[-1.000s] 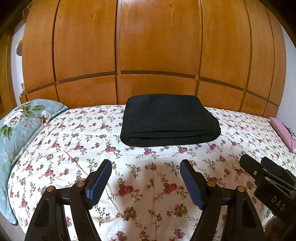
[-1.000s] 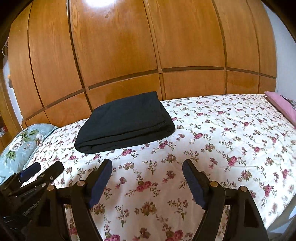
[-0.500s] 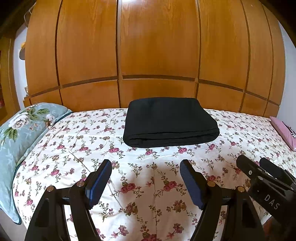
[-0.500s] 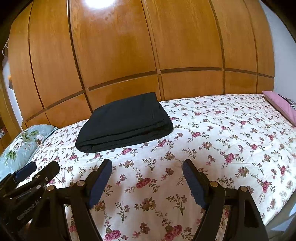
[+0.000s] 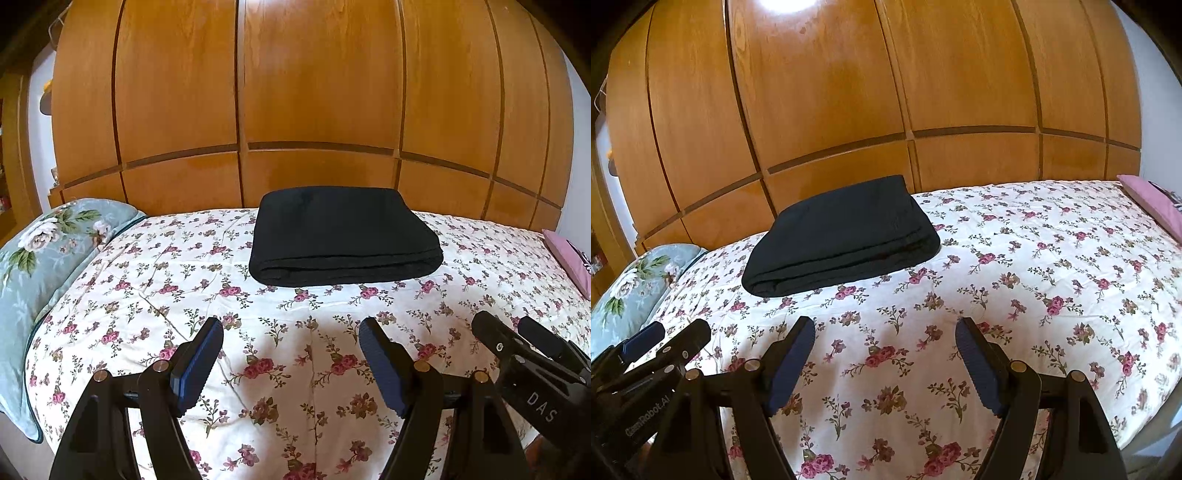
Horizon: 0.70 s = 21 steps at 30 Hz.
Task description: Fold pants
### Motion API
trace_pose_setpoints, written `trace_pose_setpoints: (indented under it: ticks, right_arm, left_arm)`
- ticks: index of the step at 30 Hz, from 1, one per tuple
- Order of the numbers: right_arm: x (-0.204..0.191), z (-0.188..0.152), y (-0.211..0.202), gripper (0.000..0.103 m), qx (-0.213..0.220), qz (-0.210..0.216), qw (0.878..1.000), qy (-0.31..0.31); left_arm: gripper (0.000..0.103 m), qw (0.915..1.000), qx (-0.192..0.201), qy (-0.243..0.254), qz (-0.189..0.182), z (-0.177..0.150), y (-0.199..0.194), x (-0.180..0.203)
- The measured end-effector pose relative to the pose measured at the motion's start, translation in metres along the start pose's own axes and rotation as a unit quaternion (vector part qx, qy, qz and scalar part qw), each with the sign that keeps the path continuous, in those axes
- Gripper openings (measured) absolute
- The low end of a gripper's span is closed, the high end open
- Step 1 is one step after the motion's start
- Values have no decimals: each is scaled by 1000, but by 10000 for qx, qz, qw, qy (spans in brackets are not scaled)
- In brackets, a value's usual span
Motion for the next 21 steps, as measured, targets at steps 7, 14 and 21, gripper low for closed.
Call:
trace_pose_setpoints:
  ticks: [7, 14, 21]
  right_arm:
    - [1, -2, 2, 79, -43, 9, 10000, 14]
    - [0, -2, 3, 79, -59, 20, 10000, 10]
    - [0, -3, 5, 79, -80, 20, 10000, 21]
  left_arm:
    - [77, 10000, -60, -48, 0, -3, 3, -2]
    - [77, 9999, -104, -65, 0, -4, 5, -3]
    - [77, 9998, -151, -84, 14, -5, 7, -4]
Point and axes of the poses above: each gripper's, at about its wrist camera, not at the fingertips, and y roughly the way its jaws point, x to its right, z to its top, the point moved 6 cm from there along y, roughly the way its jaws point, and after that the axes turned 7 degrees about -z, right-handed, at the moved point
